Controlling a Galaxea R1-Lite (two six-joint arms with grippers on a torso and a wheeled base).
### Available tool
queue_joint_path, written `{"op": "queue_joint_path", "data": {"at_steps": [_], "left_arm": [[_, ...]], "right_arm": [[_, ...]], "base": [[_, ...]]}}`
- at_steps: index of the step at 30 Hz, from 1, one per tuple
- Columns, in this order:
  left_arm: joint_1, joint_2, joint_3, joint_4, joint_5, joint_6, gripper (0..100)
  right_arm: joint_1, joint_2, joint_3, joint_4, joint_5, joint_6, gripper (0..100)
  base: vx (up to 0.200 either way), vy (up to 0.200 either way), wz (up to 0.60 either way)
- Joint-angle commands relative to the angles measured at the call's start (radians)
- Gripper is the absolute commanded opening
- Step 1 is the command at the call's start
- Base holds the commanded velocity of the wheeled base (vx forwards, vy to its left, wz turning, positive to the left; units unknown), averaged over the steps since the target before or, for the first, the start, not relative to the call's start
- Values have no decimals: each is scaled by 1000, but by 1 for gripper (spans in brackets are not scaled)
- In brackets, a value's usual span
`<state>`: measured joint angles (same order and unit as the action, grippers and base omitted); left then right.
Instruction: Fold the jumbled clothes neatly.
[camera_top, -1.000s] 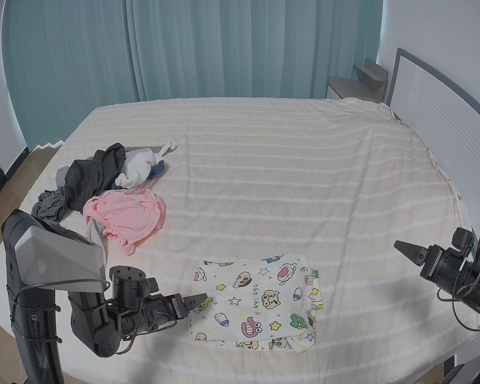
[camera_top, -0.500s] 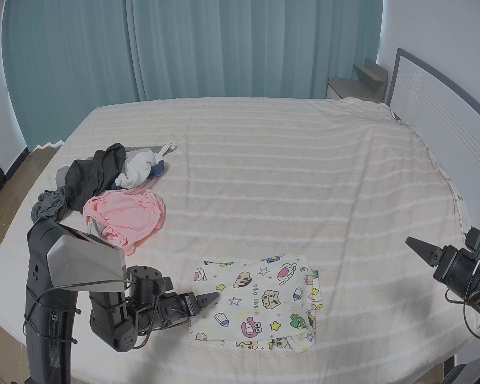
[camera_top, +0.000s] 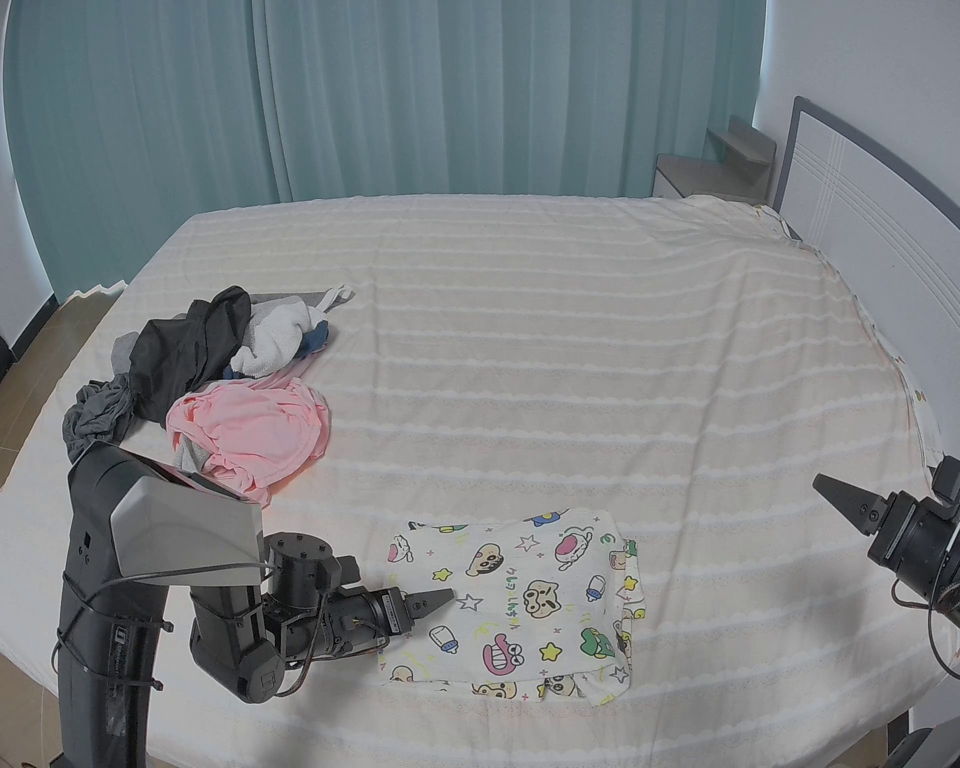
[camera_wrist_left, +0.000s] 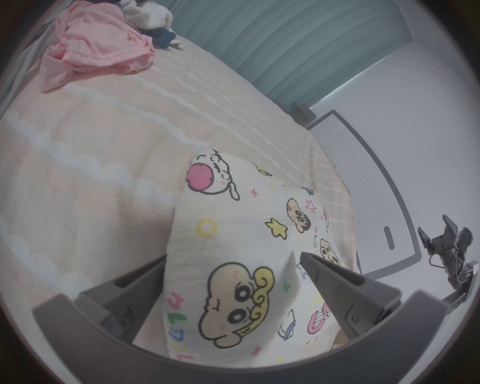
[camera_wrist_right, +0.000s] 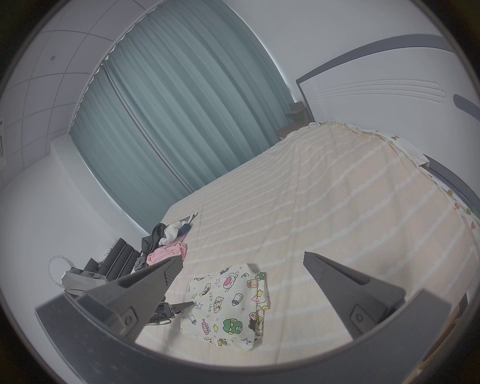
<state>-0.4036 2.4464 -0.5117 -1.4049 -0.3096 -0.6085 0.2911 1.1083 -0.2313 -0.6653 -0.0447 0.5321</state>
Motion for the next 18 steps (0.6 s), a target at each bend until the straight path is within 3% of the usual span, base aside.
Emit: {"op": "queue_joint_path", "data": {"at_steps": [1, 6, 7, 18], "left_arm": [[-9, 5, -5, -2, -13, -4, 100], [-17, 5, -5, -2, -14, -4, 100], [-18, 5, -5, -2, -14, -4, 0], [-20, 2, 18, -5, -13, 0, 0]], "right_arm": [[0, 5, 1, 0, 0, 0, 100], [0, 4, 1, 0, 0, 0, 100], [0, 4, 1, 0, 0, 0, 100], [-3, 12, 9, 0, 0, 2, 100]], "base": [[0, 0, 0], [0, 0, 0], [0, 0, 0], [0, 0, 0]]}}
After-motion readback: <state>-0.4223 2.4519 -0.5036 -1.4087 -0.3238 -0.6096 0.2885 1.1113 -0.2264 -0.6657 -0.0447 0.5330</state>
